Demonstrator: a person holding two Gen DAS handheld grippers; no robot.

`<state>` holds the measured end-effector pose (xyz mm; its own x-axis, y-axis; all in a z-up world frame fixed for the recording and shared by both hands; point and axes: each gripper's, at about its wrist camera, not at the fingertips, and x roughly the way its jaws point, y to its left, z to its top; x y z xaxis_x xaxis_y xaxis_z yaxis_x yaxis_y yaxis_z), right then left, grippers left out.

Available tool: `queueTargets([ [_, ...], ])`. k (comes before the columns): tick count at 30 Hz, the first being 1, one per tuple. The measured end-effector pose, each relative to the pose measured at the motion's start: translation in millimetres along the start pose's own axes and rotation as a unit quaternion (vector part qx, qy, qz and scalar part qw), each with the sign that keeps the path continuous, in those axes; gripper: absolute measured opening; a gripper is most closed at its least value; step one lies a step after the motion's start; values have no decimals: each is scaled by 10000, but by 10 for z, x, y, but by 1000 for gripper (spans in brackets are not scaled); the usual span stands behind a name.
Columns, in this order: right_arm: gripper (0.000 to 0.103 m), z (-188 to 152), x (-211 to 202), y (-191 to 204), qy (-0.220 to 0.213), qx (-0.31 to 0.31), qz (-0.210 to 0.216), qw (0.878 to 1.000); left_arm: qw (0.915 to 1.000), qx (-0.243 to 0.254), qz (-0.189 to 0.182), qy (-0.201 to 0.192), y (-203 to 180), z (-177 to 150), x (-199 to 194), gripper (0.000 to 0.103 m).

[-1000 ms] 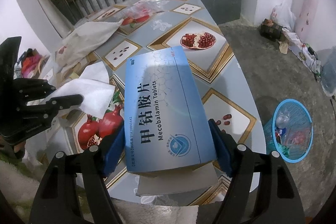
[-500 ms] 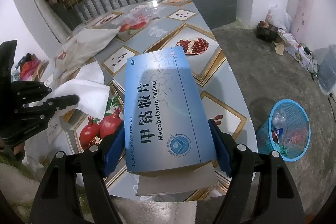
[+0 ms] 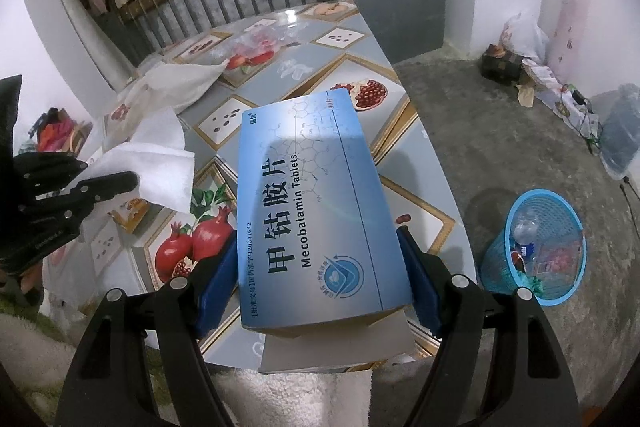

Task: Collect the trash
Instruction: 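Lift the white tissue with the left tool while the right tool lifts the blue box, then carry the tissue and blue box over the blue wastebasket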

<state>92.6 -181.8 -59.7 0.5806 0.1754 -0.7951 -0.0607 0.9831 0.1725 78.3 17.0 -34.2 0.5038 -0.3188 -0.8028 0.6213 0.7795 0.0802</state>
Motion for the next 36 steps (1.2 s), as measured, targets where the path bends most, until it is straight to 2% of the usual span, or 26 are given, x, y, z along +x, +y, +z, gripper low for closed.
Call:
queueTargets([
  [10, 73, 23, -247, -154, -356, 168, -135, 9991, 9993, -50, 28, -380, 8, 213, -227, 5],
  [18, 73, 2, -506, -599, -710, 688, -488, 9939, 9967, -135, -486, -639, -56, 712, -245, 5],
  [24, 73, -62, -789, -1342, -965, 1618, -1114, 9758, 9923, 65, -1111, -548, -411, 1345, -12, 5],
  [26, 73, -99, -843, -1570, -1013, 1918, -1293, 9676, 9906, 172, -1276, -454, -582, 1588, 116, 5],
  [31, 73, -255, -855, -2227, -977, 2733, -1572, 9439, 9822, 328, -1842, 159, -1126, 2169, 718, 5],
  [36, 73, -459, -656, -2821, -789, 3524, -1453, 9211, 9730, 494, -2062, 907, -1753, 2456, 1480, 5],
])
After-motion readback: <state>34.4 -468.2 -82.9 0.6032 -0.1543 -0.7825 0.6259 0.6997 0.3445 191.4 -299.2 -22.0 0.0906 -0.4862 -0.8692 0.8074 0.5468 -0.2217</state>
